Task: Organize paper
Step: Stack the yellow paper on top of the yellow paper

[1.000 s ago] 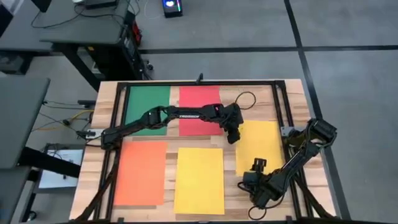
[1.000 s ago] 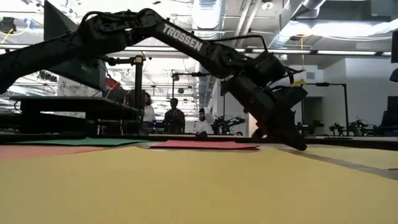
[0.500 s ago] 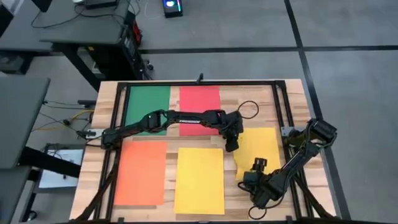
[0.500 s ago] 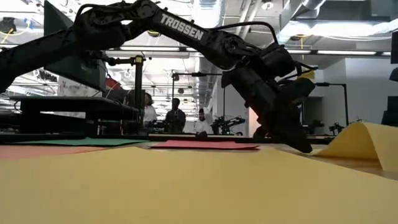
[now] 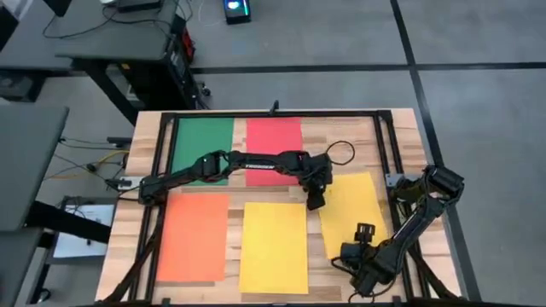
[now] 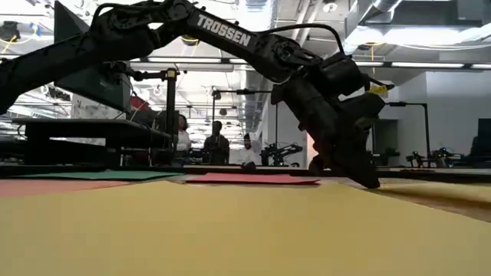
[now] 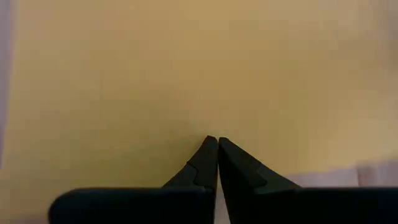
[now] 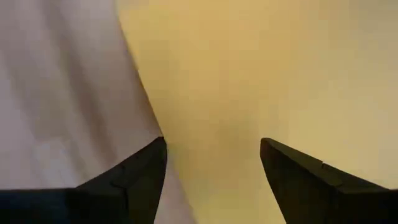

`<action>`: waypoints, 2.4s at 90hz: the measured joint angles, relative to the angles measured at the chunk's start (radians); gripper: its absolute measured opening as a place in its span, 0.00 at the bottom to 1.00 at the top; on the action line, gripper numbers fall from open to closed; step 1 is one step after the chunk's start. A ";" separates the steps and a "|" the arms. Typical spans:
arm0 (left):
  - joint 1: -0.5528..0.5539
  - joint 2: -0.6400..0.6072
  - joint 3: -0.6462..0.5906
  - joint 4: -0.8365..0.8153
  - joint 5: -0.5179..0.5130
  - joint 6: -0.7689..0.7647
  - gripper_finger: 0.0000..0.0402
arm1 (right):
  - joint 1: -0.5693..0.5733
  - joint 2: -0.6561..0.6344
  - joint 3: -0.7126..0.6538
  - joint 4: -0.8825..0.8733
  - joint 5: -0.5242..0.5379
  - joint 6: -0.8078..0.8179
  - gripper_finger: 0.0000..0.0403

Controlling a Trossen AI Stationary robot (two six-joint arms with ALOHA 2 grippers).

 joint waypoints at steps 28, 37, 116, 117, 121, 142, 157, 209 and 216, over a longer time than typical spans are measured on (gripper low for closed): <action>-0.001 0.000 -0.001 -0.002 -0.004 0.009 0.00 | 0.089 0.010 0.000 0.054 -0.039 0.085 0.61; -0.001 0.000 -0.001 -0.001 -0.003 0.009 0.00 | 0.095 0.058 0.001 0.116 -0.039 0.072 0.61; -0.027 0.000 -0.002 -0.005 0.048 -0.029 0.00 | 0.053 0.157 0.027 -0.159 0.104 0.107 0.61; -0.027 0.000 -0.002 -0.004 0.048 -0.029 0.00 | 0.053 0.158 0.029 -0.165 0.107 0.113 0.61; -0.027 0.000 -0.002 -0.004 0.048 -0.029 0.00 | 0.053 0.159 0.035 -0.183 0.118 0.132 0.61; -0.028 0.000 -0.002 -0.004 0.049 -0.029 0.00 | 0.041 0.161 0.043 -0.250 0.121 0.175 0.61; -0.025 0.000 -0.002 -0.005 0.041 -0.027 0.00 | 0.048 0.160 0.072 -0.239 0.043 0.185 0.61; -0.003 0.000 -0.002 -0.025 0.018 -0.014 0.00 | 0.160 0.091 0.111 -0.015 0.087 0.344 0.58; -0.004 0.000 -0.002 -0.025 0.018 -0.014 0.00 | 0.153 0.092 0.089 0.005 0.131 0.325 0.58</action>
